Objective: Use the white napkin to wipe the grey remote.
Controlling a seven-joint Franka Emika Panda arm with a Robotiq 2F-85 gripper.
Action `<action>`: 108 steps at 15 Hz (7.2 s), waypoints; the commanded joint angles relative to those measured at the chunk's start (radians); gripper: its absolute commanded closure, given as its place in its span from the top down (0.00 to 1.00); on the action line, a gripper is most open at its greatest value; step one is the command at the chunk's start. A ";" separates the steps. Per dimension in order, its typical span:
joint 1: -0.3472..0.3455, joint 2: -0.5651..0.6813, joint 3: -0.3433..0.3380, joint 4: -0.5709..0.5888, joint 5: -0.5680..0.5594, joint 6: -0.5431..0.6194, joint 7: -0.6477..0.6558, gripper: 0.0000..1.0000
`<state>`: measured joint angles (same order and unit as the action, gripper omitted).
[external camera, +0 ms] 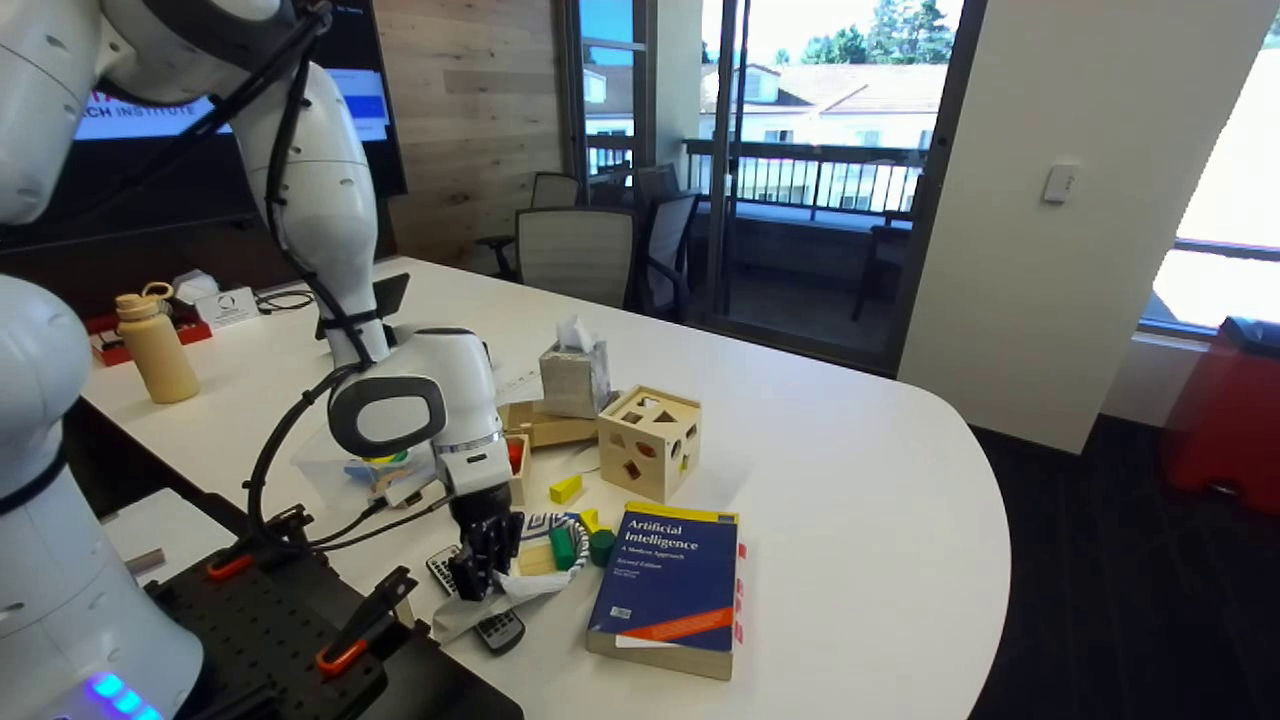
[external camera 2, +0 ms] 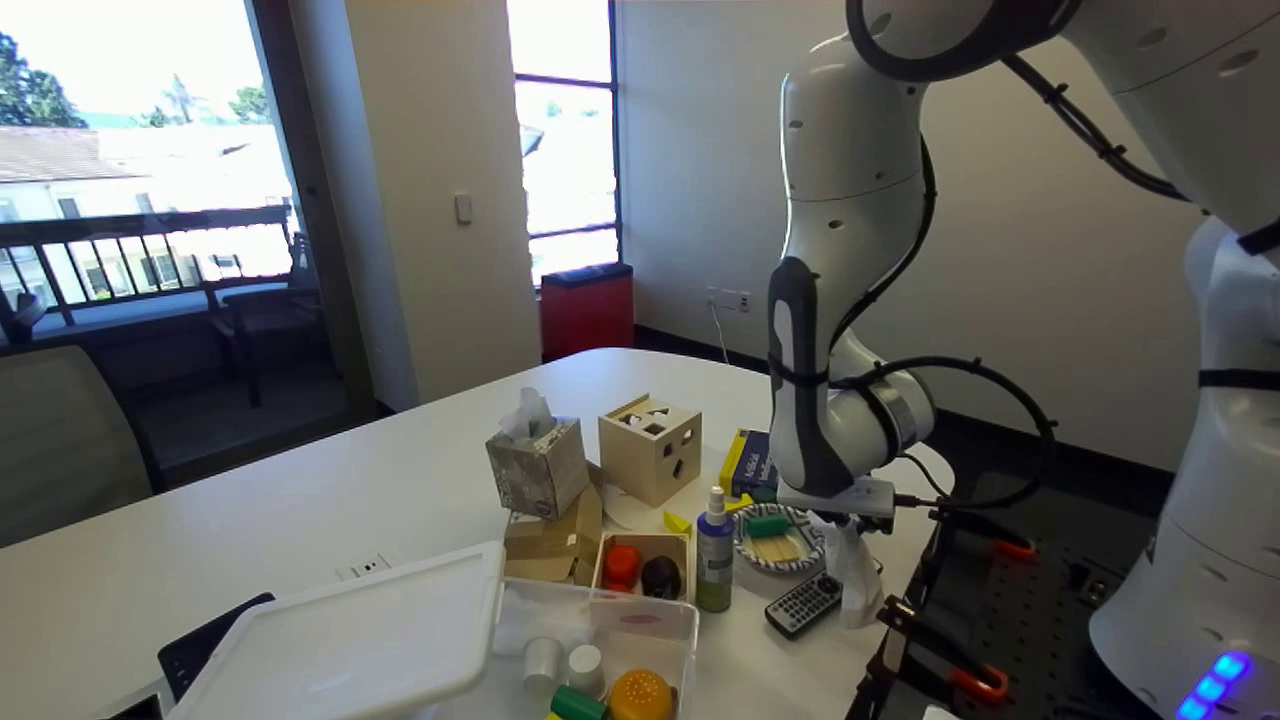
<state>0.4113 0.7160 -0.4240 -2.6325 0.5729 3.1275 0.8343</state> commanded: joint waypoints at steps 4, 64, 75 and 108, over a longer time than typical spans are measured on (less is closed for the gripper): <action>-0.059 -0.039 0.057 0.004 -0.056 -0.032 0.015 0.01; 0.104 -0.078 0.205 0.623 -0.305 -0.146 -0.360 0.01; -0.066 0.085 0.372 0.762 -0.366 -0.323 -0.383 0.01; -0.209 -0.084 0.521 0.721 -0.319 -0.455 -0.426 1.00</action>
<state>0.1702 0.7594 0.1029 -1.7874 0.2550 2.6441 0.4144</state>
